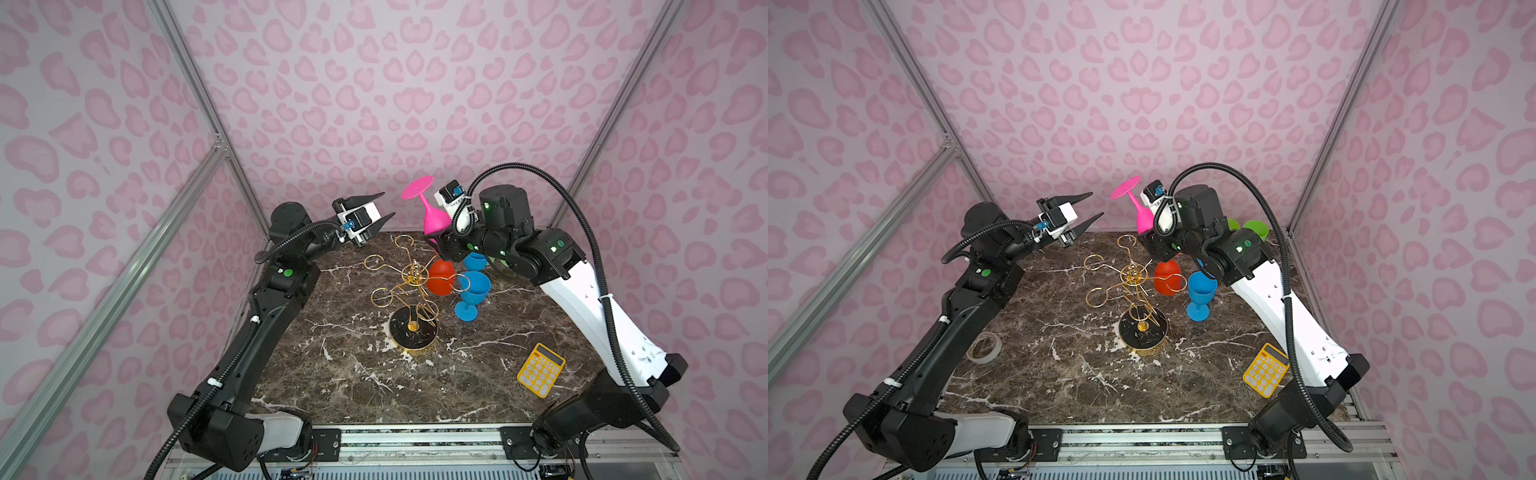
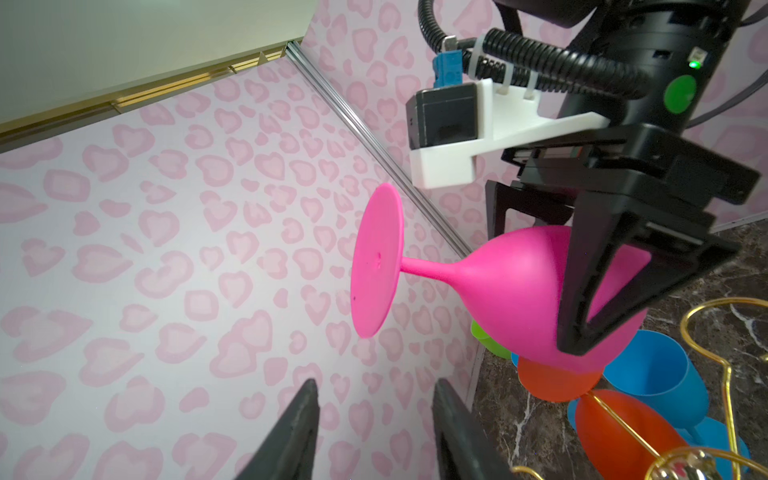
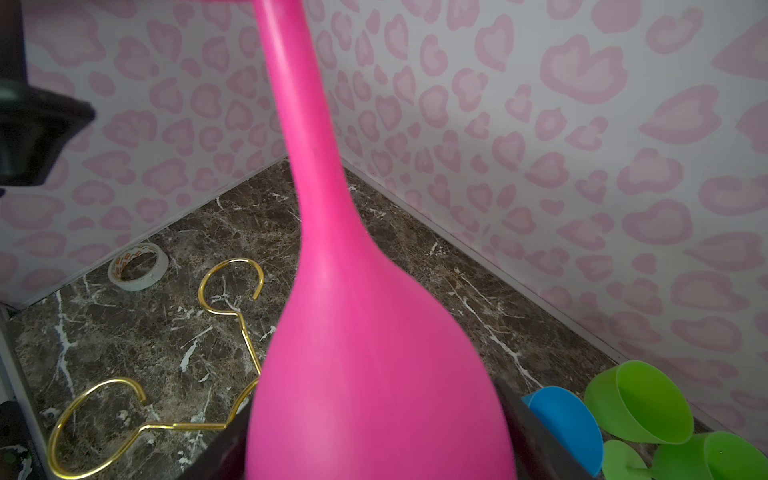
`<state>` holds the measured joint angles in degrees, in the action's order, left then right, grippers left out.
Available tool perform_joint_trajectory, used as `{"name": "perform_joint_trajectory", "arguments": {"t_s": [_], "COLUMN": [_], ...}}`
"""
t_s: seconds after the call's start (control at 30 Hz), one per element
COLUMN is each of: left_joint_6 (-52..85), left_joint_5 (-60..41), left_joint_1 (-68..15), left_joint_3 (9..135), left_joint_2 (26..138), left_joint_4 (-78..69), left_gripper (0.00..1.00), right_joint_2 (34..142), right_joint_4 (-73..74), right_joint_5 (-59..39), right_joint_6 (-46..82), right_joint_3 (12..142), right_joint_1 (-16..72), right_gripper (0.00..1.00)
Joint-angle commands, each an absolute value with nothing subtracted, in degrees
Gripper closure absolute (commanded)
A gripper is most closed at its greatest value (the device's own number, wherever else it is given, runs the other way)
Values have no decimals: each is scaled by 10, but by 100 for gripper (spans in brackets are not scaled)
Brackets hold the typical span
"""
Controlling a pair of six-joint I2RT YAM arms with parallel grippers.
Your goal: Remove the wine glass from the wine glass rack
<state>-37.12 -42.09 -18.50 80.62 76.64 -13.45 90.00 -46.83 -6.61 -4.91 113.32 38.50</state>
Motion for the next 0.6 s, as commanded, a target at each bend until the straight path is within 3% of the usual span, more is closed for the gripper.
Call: {"name": "perform_joint_trajectory", "arguments": {"t_s": [0.0, 0.47, 0.57], "left_joint_6": [-398, -411, -412], "left_joint_5": [-426, -399, -394], "left_joint_1": [-186, -192, -192], "left_joint_3": [812, 806, 806], "left_joint_2": [773, 763, 761], "left_joint_4": [-150, -161, -162], "left_gripper": [55, 63, 71], "right_joint_2": [909, 919, 921], "right_joint_4": [-473, -471, -471], "right_joint_5": [-75, -100, -103], "right_joint_6": [-45, -27, -24], "right_joint_3": [1143, 1140, 1140], "right_joint_1": [399, 421, 422], "right_gripper": [31, 32, 32]}}
